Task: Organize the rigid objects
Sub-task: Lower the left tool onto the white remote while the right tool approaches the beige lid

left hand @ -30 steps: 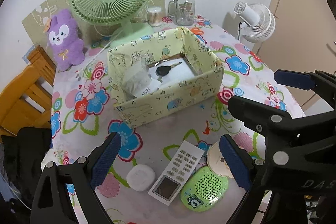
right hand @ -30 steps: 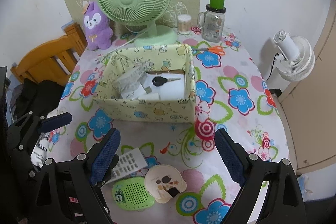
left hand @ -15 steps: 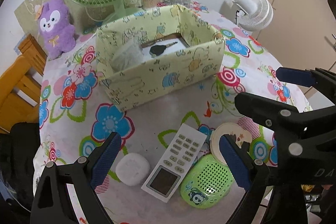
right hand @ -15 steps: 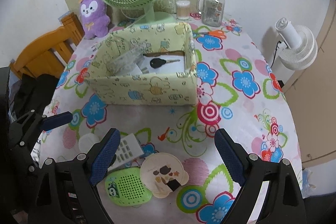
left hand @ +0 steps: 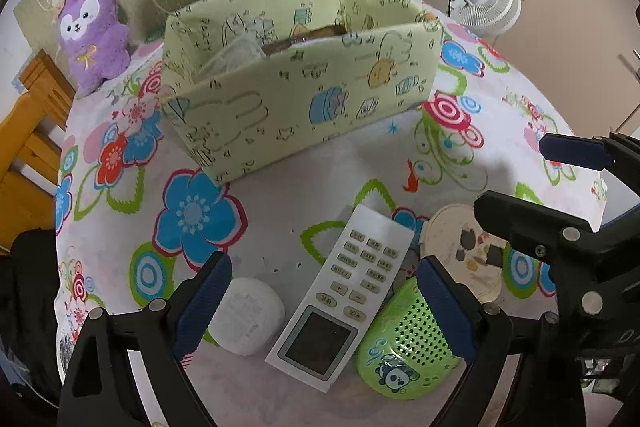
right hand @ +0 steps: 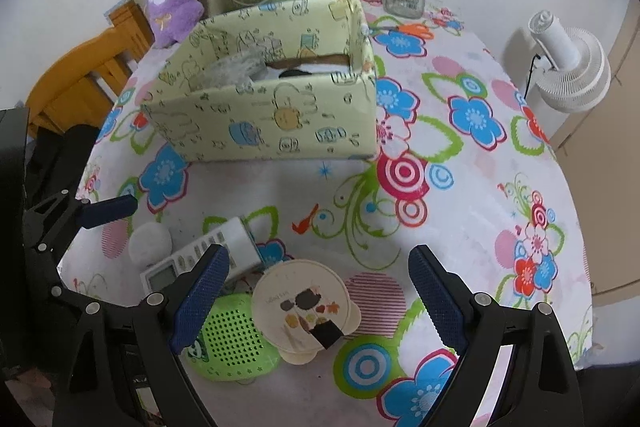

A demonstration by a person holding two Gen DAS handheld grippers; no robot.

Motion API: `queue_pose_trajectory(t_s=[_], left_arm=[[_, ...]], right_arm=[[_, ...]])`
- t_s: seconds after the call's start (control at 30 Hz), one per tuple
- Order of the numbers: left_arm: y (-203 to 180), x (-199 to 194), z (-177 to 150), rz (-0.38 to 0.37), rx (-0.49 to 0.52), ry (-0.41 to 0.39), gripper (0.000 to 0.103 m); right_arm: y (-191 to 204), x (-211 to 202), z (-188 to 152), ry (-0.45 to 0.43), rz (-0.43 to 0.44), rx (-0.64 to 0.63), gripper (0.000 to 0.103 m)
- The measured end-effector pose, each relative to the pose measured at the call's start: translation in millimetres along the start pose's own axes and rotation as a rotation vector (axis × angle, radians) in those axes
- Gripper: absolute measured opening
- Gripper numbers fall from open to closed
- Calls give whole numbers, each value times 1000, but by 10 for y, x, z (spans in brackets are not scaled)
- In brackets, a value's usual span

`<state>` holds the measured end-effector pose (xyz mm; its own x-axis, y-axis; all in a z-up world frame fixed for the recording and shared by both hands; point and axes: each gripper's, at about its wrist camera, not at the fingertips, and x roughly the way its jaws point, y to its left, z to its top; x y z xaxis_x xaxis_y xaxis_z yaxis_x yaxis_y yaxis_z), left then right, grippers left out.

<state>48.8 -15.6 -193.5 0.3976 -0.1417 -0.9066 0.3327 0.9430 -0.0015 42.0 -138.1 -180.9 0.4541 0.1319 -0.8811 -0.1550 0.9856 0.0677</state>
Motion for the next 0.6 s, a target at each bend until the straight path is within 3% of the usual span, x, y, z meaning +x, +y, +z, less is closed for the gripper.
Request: queue_pose_trajectory(t_s=[0.4,0.6], left_arm=[[-14,234,-108,-10,25,48,95],[-64,278,-124,33,83,32,92]], right_arm=[[20,235,-162,61,0,-3,93],[36,339,-218,95,6,6,93]])
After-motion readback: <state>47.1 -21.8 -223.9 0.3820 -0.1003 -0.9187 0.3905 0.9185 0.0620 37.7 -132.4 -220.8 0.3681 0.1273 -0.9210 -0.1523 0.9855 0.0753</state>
